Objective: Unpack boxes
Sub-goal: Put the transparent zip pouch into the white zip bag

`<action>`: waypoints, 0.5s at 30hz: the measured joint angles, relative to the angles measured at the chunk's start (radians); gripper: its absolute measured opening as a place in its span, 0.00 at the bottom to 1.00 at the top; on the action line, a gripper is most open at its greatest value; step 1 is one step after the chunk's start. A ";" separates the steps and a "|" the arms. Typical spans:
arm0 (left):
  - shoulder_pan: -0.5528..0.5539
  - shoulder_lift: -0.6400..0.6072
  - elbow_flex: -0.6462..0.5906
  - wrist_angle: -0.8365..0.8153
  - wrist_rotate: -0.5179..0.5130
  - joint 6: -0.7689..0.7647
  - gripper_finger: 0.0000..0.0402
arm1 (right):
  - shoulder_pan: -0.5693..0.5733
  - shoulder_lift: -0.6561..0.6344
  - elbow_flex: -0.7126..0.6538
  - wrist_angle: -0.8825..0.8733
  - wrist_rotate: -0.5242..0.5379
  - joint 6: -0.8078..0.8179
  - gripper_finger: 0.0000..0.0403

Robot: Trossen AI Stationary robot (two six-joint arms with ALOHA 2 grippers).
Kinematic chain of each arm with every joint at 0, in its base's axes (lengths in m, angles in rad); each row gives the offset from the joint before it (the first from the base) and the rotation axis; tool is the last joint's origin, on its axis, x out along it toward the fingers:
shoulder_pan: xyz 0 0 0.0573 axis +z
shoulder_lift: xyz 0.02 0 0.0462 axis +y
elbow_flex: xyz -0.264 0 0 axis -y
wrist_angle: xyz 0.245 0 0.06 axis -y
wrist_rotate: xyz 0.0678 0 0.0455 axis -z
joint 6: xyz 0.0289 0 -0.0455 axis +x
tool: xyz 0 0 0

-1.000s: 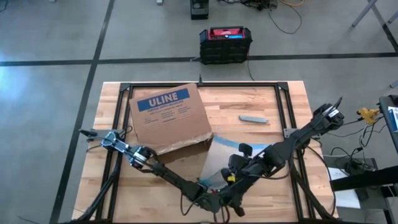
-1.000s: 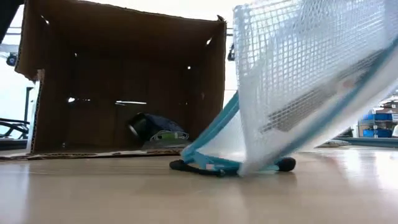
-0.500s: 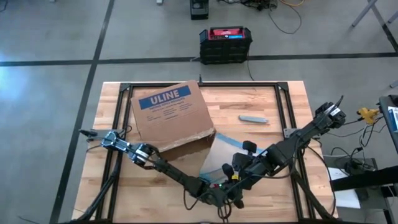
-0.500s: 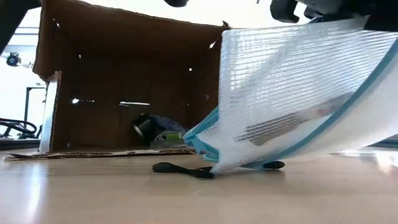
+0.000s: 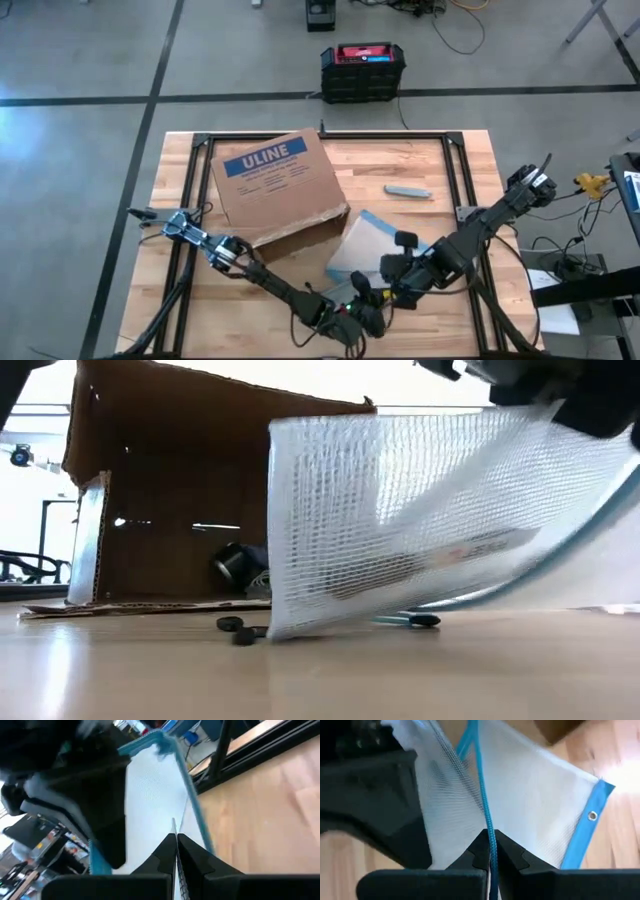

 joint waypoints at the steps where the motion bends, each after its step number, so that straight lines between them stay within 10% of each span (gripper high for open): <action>1: 0.004 0.000 0.000 0.000 -0.001 0.000 0.00 | 0.006 0.000 0.000 0.010 -0.001 -0.015 0.00; 15: 0.073 -0.001 -0.002 0.089 0.367 -0.034 0.00 | 0.030 -0.002 -0.049 0.066 -0.059 -0.110 0.00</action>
